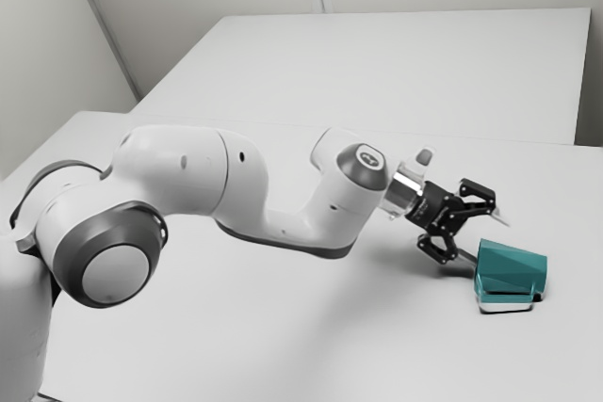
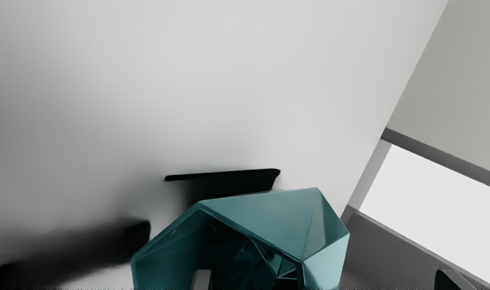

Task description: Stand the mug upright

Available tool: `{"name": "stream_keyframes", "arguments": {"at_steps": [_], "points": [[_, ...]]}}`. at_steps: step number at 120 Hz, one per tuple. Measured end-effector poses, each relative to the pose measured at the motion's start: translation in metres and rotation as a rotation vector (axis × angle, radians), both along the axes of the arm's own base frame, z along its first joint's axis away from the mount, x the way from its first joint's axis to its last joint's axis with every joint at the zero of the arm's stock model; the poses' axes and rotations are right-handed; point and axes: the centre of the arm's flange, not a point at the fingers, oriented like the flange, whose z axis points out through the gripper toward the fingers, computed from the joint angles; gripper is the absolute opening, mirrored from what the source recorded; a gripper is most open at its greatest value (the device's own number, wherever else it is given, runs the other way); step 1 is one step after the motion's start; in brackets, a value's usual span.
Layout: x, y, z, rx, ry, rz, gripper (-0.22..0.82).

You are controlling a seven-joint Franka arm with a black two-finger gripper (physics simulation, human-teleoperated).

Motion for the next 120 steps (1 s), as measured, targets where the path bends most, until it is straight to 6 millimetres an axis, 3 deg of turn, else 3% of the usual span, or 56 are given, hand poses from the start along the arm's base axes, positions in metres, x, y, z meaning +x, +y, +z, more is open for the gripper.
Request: {"name": "stream_keyframes", "arguments": {"at_steps": [32,52,66,85,111,120], "points": [[-0.009,-0.031,-0.005,-0.036,0.012,-0.017,0.60],[-0.007,-0.030,0.000,-0.027,-0.004,-0.024,0.18],[-0.002,-0.032,0.009,-0.022,-0.029,-0.037,0.00],[0.001,-0.035,0.016,-0.014,-0.054,-0.052,-0.11],[0.003,-0.035,0.020,-0.002,-0.068,-0.056,-0.16],[0.007,-0.036,0.043,0.024,-0.127,-0.087,-0.16]]}}
